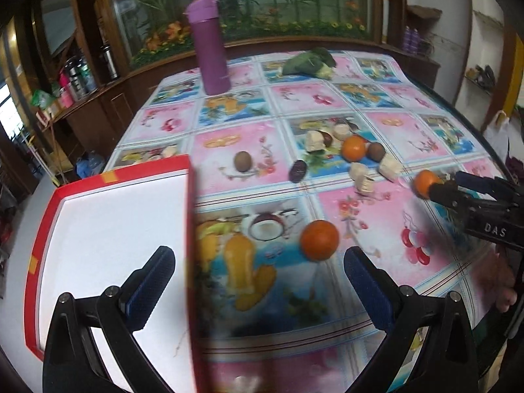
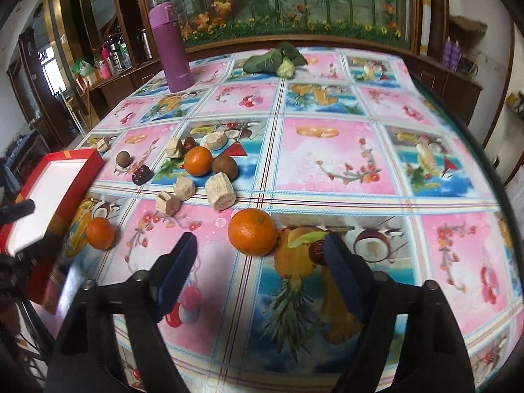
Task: Organize fruits
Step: 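Grasp an orange with the right tool while the left tool grasps another orange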
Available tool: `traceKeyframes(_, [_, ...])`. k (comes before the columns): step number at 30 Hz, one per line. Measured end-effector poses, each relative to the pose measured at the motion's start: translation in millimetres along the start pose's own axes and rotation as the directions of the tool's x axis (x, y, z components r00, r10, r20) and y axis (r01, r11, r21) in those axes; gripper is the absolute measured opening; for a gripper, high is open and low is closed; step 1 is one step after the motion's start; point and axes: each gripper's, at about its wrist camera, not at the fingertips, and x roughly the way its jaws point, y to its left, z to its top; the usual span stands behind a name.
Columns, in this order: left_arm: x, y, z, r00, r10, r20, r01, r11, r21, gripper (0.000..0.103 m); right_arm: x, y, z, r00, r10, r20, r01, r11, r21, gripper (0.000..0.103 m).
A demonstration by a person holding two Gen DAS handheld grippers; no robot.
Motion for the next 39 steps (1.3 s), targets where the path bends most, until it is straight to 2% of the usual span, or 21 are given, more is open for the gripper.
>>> traceKeyframes(4, [10, -11, 6, 0.999, -0.043, -0.019, 0.044, 0.999, 0.017, 0.102, 7, 1, 5, 1.0, 0.008, -0.007, -0.008, 1.0, 0.002, 0.072])
traceKeyframes(7, [20, -15, 8, 0.997, -0.07, -0.041, 0.07, 0.998, 0.005, 0.102, 12, 2, 7, 1.0, 0.021, -0.017, -0.021, 1.0, 0.007, 0.065])
traceKeyframes(9, [26, -16, 9, 0.994, -0.094, -0.051, 0.093, 0.996, -0.006, 0.101, 18, 2, 7, 0.999, 0.022, -0.035, -0.022, 1.0, 0.011, 0.056])
traceKeyframes(11, [30, -17, 9, 0.992, -0.113, -0.064, 0.113, 0.994, -0.007, 0.094, 25, -1, 6, 0.997, 0.031, -0.067, -0.029, 0.999, 0.032, 0.049])
traceKeyframes(17, [44, -21, 9, 0.981, -0.162, -0.106, 0.159, 0.987, -0.028, 0.073, 24, 1, 4, 0.998, 0.039, -0.055, -0.037, 0.999, 0.024, 0.038])
traceKeyframes(20, [49, -19, 7, 0.975, -0.19, -0.117, 0.185, 0.981, -0.051, 0.066, 25, 5, 3, 0.999, 0.026, -0.046, -0.026, 1.0, -0.001, 0.037])
traceKeyframes(27, [48, -13, 7, 0.978, -0.187, -0.088, 0.183, 0.981, -0.057, 0.047, 26, 6, 1, 0.999, 0.015, -0.033, -0.015, 1.0, -0.01, 0.037])
traceKeyframes(32, [48, -12, 7, 0.974, -0.214, -0.078, 0.21, 0.976, -0.055, 0.032, 25, 3, 1, 0.999, 0.033, -0.036, -0.033, 0.999, 0.017, 0.037])
traceKeyframes(39, [37, -9, 5, 0.968, -0.242, -0.061, 0.237, 0.969, -0.07, 0.032, 21, 0, 1, 0.999, 0.048, -0.019, -0.047, 0.998, 0.042, 0.037])
